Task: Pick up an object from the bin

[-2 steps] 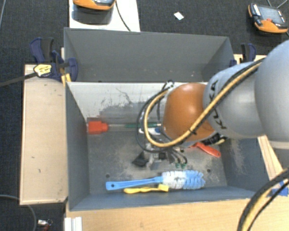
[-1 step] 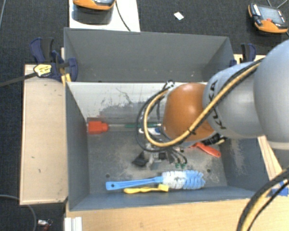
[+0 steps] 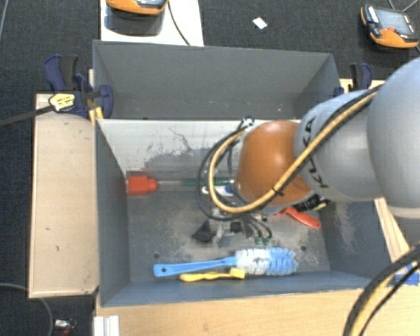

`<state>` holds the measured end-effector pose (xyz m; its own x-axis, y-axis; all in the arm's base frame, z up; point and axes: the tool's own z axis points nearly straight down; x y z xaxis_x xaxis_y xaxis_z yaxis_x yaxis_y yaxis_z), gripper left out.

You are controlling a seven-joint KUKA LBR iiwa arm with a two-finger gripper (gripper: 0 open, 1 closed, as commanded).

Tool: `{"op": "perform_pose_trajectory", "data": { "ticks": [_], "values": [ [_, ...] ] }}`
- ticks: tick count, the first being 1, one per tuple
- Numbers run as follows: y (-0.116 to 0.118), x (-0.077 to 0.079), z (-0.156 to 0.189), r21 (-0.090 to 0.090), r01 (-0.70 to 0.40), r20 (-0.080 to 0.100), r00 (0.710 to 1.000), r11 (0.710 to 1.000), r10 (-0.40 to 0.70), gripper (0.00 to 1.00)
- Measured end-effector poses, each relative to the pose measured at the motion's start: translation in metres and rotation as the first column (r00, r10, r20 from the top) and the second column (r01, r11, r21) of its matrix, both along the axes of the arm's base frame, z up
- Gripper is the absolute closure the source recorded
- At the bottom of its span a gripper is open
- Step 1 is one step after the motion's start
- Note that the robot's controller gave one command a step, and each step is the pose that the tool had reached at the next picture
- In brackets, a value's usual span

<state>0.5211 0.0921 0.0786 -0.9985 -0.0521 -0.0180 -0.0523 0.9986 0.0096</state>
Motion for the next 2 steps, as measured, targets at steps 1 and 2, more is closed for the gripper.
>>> {"op": "perform_pose_trajectory", "data": {
  "ticks": [1, 2],
  "values": [
    [0.000, 0.000, 0.000, 0.000, 0.002, 0.000, 1.000, 1.000, -0.002, 1.00],
    [0.042, 0.022, 0.014, 0.003, -0.018, 0.006, 1.000, 1.000, 0.018, 1.00]
  ]
}}
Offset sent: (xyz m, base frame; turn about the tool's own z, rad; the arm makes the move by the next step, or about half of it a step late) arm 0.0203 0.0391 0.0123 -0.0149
